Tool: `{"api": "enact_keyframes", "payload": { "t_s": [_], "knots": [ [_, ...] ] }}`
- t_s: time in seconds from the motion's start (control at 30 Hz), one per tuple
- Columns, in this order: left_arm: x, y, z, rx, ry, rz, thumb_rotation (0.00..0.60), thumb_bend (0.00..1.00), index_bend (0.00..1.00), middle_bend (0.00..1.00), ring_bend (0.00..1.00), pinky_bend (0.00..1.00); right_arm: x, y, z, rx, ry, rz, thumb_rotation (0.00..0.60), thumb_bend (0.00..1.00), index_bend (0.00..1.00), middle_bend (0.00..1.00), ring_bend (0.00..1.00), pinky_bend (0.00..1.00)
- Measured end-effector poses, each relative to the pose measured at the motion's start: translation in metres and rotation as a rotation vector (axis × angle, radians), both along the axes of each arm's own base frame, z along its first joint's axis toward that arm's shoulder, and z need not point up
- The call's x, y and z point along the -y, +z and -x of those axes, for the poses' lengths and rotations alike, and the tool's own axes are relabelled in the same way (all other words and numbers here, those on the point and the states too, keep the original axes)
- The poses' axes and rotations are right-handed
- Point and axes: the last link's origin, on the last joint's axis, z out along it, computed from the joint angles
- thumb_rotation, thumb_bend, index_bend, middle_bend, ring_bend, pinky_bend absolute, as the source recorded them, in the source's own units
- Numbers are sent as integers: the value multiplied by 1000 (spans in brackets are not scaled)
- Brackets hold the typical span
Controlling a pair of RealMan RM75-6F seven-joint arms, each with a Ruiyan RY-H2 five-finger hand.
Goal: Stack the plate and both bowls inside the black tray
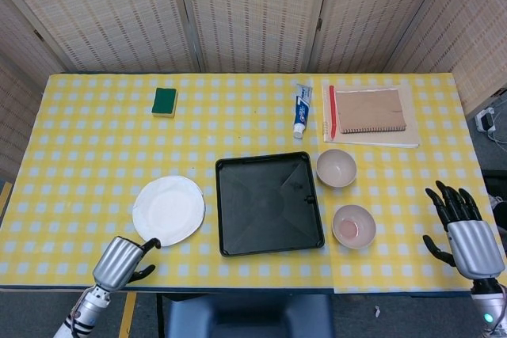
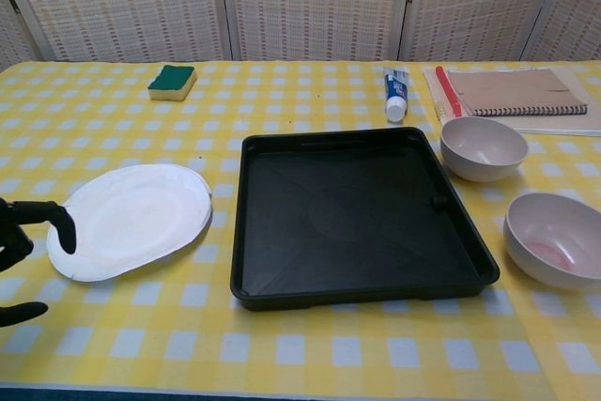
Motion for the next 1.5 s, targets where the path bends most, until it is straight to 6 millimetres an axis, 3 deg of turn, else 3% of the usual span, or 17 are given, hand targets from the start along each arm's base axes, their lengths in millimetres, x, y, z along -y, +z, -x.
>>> {"api": "enact_keyframes", "payload": {
  "t_s": [0.23,1.07,1.5],
  "knots": [
    [-12,-14,-6,-1,22,-17,600,325,466,1000,1000,1000,2,-2,-1,-6,-5,-11,600,344,0,0,0,0],
    [-28,-63,-18,4,123,-30,600,330,461,1000,1000,1000,1,2,-1,7,3,1,600,344,0,0,0,0],
    [-36,-72,-13,-4,161,-88,600,346,514,1000,1000,1000,1,5,-1,14,5,5,600,344,0,0,0,0]
  ]
}}
